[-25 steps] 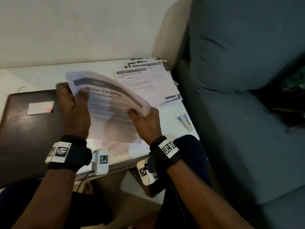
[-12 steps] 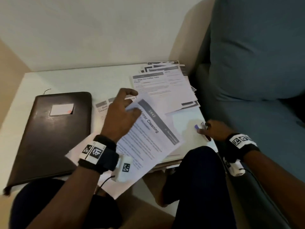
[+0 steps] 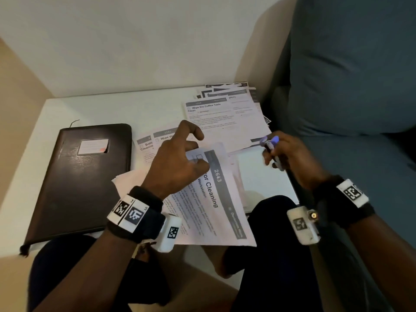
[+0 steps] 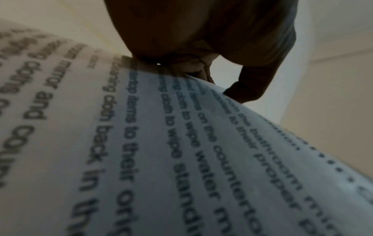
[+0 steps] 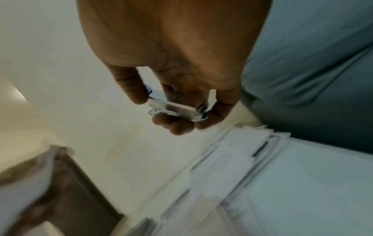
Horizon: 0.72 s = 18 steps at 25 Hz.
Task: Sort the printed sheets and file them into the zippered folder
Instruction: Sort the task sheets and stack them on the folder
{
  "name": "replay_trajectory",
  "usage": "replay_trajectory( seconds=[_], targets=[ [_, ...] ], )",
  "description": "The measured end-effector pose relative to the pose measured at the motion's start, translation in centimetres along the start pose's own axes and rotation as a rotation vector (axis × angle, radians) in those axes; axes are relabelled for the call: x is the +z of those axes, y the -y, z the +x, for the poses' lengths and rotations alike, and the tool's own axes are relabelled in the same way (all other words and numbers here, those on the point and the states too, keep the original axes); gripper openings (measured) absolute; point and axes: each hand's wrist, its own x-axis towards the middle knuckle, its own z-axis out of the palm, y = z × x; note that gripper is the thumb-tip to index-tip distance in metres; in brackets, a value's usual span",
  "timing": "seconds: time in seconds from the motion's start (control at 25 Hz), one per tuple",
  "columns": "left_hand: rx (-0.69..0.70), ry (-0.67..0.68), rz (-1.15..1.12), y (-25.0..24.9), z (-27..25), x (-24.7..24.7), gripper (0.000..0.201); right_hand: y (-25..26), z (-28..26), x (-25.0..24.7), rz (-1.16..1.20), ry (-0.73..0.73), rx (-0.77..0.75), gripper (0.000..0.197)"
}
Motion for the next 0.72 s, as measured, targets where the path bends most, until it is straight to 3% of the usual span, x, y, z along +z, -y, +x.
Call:
replay_trajectory(
  seconds=[0.12, 0.24, 0.36, 0.48, 0.72],
  targets=[
    [0.042, 0.033, -0.039, -1.9, -1.7, -0.6, 0.045, 4.9, -4.3, 4.7, 0.235, 0.157, -0.113, 0.004],
    [0.071, 0.057, -0.120, -3.9, -3.7, -1.8, 0.038, 6.7, -7.0, 7.7, 0.294, 0.195, -0.200, 0.029],
    [0.095, 0.088, -0.184, -5.3, -5.2, -3.1, 0.038, 7.1, -8.5, 9.9, 0.393, 0.201, -0.189, 0.052],
    [0.111, 0.122, -0.168, -6.0, -6.1, -3.9, 0.041, 7.5, -9.5, 11.3, 0.482, 0.239, -0.204, 0.044],
    [0.127, 0.150, -0.130, -5.9, -6.8, -4.7, 0.043, 8.6, -11.0, 10.8, 0.428, 0.303, -0.230, 0.045]
  ],
)
